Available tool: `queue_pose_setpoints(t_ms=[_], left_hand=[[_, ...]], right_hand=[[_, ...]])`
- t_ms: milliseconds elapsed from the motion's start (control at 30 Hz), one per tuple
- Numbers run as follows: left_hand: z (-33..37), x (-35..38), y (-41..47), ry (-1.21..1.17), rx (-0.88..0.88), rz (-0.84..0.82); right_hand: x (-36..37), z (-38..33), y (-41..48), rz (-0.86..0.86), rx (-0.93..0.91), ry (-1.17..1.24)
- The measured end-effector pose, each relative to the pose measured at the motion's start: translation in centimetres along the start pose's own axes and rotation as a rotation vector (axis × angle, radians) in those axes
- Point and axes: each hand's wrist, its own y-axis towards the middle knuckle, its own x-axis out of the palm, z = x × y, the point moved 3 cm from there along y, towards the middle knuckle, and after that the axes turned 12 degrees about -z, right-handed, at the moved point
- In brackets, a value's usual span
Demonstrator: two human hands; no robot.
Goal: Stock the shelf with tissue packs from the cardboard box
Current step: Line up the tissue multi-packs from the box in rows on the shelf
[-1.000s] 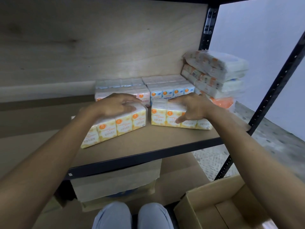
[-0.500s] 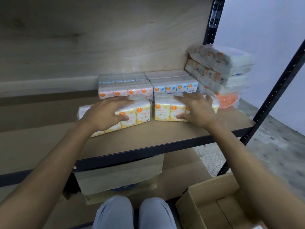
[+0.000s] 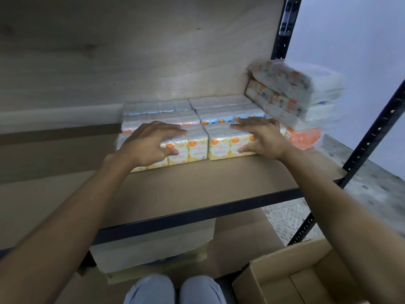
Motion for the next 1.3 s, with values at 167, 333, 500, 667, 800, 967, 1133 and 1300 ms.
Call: queue_pose_setpoints(t_ms=[167, 333, 500, 667, 800, 967, 1133, 1300], left_hand=[[-0.7, 0.2, 1.2, 0.024, 0.000, 0.005], [-1.1, 0.3, 1.6, 0.038, 0.015, 0.001], [-0.9, 0.2, 1.7, 0.059, 0.007, 0.028], [-0.8, 0.3, 1.6, 0.083, 0.005, 0.043], [-0.6, 0.3, 1.4, 0.089, 0.007, 0.016], [-0.6, 0.0, 1.2, 0.068, -0.030, -0.102], [-0.1, -0.2, 0.7, 0.055, -0.014, -0.159], [2.1, -0.5, 0.0, 0.039, 0.049, -0.064]], right_hand=[[0.3, 0.8, 1.3, 0.015, -0.027, 0.017], [0.5, 1.1, 2.5, 0.009, -0.058, 0.059], [0.5, 1.4, 2.9, 0.028, -0.072, 0.083], [0.6, 1.4, 3.0, 0.036, -0.079, 0.085], [0.4, 1.3, 2.9, 0.006, -0.057, 0.071], [0.4, 0.8, 2.4, -0.063, -0.008, 0.044], [-0.1, 0.1, 0.8, -0.057, 0.048, 0.011], [-0.5, -0.9, -2.6, 0.019, 0.013, 0.093]])
